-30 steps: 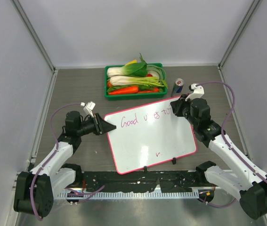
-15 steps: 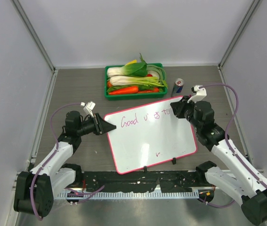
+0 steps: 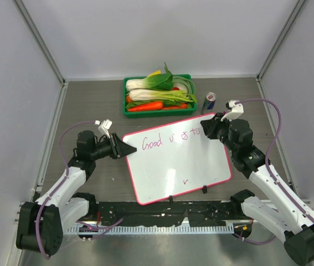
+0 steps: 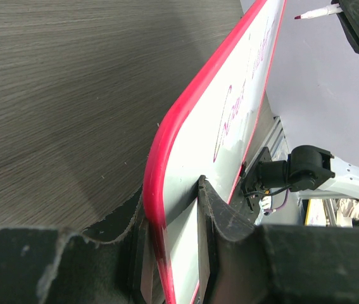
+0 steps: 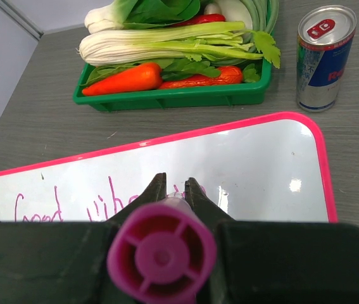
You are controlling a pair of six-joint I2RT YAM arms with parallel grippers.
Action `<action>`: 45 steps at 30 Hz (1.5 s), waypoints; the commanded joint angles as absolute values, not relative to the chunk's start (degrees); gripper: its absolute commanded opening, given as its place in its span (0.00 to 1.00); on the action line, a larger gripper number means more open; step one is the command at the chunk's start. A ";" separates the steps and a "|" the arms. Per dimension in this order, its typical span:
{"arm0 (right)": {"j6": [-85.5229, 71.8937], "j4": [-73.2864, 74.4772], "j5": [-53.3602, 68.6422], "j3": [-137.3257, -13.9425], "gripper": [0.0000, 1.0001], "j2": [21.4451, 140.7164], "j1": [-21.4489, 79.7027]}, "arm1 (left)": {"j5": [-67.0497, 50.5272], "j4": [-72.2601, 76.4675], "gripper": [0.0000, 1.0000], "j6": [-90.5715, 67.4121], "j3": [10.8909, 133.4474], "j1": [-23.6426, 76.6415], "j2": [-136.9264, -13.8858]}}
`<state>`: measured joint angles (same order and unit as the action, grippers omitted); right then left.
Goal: Write a sentence on the whiteboard
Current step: Write with the whiteboard marker on the whiteboard.
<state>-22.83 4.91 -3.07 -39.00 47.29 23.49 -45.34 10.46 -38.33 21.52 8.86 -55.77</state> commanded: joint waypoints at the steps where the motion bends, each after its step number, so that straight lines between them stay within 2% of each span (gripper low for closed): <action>1: -22.76 2.81 -2.99 -40.78 0.02 47.37 23.29 | -33.13 8.00 0.00 -28.83 21.44 7.65 -56.86; 16: -22.15 2.64 -9.84 -36.92 0.01 42.98 23.29 | -33.13 7.47 0.00 -29.09 21.71 7.56 -56.34; 45: -21.62 -0.70 -14.50 -35.95 0.01 49.31 23.38 | -33.75 8.44 0.00 -29.44 21.45 7.65 -56.60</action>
